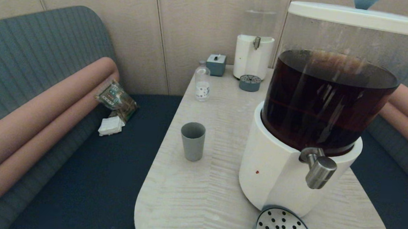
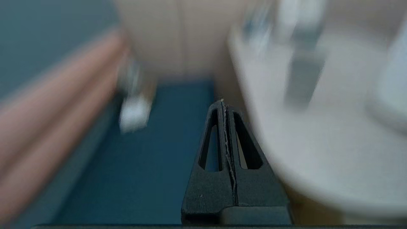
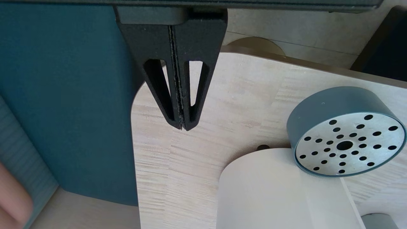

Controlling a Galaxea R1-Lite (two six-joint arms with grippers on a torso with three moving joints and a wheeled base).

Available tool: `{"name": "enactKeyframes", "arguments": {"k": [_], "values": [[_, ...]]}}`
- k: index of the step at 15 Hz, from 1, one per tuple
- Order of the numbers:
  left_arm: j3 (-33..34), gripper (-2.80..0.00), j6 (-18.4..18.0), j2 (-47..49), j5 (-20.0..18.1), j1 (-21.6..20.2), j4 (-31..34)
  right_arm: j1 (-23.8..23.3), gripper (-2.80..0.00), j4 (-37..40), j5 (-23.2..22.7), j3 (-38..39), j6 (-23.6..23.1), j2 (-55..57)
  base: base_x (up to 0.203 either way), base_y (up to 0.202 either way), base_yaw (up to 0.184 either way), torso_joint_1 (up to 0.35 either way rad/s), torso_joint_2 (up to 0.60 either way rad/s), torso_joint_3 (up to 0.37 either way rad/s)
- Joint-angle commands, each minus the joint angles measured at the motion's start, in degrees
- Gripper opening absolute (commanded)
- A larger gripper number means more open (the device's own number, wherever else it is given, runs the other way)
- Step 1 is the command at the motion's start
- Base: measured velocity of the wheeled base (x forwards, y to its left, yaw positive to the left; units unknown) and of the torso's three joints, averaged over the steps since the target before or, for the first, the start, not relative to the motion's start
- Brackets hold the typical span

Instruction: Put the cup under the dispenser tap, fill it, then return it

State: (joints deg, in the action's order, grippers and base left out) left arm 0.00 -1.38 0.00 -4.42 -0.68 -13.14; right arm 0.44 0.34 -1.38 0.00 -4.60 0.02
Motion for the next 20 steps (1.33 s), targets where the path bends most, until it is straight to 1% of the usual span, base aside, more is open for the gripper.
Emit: {"name": "enactKeyframes", "arguments": {"k": [1, 2, 8, 10, 20], "values": [[0.0, -2.8, -0.5, 0.0, 2.7, 0.0, 10.0, 0.0, -2.8, 0.0, 0.0, 0.5, -0.1, -0.5, 0.0, 0.0, 0.0, 0.0, 0.0, 0.0], [0.0, -2.8, -0.1, 0.1, 4.3, 0.0, 13.3, 0.0, -2.8, 0.0, 0.0, 0.5, -0.1, -0.5, 0.0, 0.0, 0.0, 0.0, 0.0, 0.0], [0.0, -2.8, -0.1, 0.1, 4.1, 0.1, 12.9, 0.0, -2.8, 0.0, 0.0, 0.5, -0.1, -0.5, 0.0, 0.0, 0.0, 0.0, 0.0, 0.0], [0.0, -2.8, 0.8, 0.0, 4.3, 0.1, 12.8, 0.0, -2.8, 0.0, 0.0, 0.5, -0.1, -0.5, 0.0, 0.0, 0.0, 0.0, 0.0, 0.0], [0.0, -2.8, 0.8, 0.0, 4.3, 0.1, 12.8, 0.0, -2.8, 0.0, 0.1, 0.5, 0.4, -0.4, 0.0, 0.0, 0.0, 0.0, 0.0, 0.0]]}}
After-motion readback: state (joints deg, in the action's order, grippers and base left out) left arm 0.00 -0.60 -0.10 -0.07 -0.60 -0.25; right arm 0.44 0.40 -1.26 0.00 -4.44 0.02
